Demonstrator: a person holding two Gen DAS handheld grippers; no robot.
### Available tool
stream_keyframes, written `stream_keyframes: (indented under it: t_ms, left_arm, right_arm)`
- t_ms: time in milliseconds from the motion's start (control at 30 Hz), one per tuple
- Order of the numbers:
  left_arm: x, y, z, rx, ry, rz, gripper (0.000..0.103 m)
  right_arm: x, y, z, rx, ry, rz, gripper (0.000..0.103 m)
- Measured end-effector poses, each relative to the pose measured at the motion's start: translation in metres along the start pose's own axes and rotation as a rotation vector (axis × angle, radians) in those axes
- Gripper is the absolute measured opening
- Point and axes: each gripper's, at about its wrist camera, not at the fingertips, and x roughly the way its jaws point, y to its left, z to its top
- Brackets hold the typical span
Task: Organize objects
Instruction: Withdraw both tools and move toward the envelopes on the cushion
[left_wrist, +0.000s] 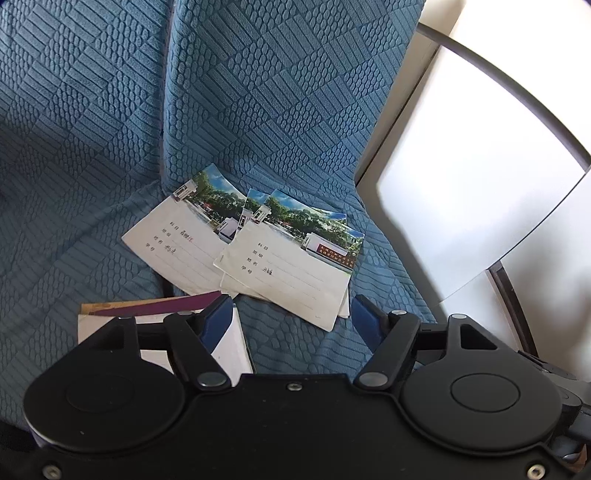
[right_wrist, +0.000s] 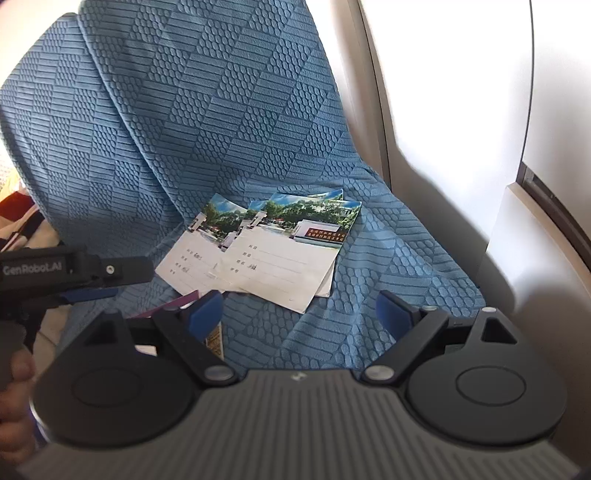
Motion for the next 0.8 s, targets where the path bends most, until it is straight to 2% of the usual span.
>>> stream_keyframes:
  t_ms: [567, 800]
  left_arm:
    - [0.092, 0.016, 0.031, 0.02, 0.099, 0.03, 0.069]
    - [0.133, 0.027, 0.04, 0.034, 0.165, 0.035, 0.069]
  right_arm:
    - [0.07, -0.019, 0.017, 0.06, 0.078, -0.039, 0.091]
    - [0.108, -0.02, 0.023, 0.034, 0.11, -0.03, 0.09]
